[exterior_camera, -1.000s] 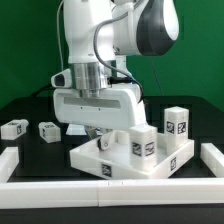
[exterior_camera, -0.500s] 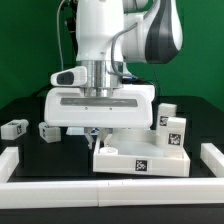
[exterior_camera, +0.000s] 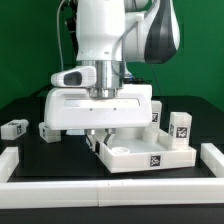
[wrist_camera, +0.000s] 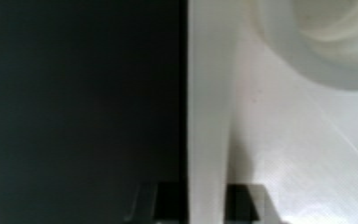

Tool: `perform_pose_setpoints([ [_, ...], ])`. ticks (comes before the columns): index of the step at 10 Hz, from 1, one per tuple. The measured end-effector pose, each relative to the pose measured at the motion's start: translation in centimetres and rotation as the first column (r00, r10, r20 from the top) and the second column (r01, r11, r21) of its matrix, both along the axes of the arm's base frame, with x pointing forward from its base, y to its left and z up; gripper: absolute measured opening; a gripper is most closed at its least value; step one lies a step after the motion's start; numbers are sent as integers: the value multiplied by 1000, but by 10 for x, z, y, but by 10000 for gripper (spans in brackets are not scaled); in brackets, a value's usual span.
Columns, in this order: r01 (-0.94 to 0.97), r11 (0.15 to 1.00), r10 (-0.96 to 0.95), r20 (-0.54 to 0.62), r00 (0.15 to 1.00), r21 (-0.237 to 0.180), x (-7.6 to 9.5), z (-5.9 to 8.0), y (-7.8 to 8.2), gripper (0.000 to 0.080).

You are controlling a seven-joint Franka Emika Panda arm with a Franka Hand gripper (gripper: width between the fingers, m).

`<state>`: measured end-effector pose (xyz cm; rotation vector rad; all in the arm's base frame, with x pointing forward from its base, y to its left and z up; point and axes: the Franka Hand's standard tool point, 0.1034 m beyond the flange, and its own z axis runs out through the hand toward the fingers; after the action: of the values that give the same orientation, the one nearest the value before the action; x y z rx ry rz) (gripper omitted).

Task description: Assemble square table

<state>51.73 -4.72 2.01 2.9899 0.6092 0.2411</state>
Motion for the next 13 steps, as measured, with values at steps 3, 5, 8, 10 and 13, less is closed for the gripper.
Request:
perform_pose_setpoints([
  [3,-159,987,159,2,987,-39,4,1,0,54],
  [5,-311,948,311,-11,950,-71,10,2,2,55],
  [8,-643,748,647,-33,762,-165,51,8,28,61],
  [10,-719,670,723,-59,689,-184,52,9,26,62],
  [13,-810,541,826,-36,562,-227,87,18,83,62],
])
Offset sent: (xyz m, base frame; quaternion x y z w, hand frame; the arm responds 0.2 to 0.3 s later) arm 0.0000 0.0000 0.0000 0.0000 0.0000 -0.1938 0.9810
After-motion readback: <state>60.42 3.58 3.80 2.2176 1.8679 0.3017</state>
